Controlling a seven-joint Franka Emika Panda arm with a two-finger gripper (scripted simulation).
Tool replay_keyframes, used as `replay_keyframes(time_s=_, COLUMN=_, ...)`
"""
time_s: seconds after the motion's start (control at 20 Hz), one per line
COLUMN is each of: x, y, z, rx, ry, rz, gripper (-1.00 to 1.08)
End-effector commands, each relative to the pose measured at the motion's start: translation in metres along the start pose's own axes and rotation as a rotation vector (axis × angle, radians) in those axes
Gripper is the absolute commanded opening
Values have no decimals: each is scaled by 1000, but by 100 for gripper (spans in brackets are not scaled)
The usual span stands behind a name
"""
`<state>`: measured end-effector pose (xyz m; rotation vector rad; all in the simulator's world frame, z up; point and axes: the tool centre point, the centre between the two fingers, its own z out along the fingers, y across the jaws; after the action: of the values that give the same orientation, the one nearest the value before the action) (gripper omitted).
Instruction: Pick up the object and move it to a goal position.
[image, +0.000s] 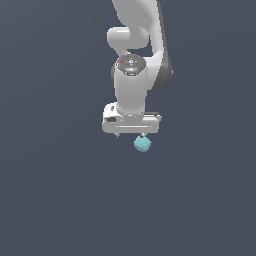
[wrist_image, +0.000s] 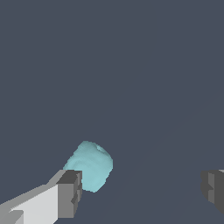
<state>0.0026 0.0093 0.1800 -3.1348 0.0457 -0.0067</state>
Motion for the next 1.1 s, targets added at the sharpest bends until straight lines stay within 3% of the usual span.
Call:
replay_keyframes(time_s=0.0, x=0, y=0, z=0, rx=0, ry=0, rz=0, gripper=100)
replay_keyframes(time_s=0.45, x=8, y=-9, z=-4, rx=33, ry=17, rz=12, gripper=100)
replay_keyframes(time_s=1.05, x=3, y=-15, z=6, rx=29, ry=13, rz=71, gripper=100)
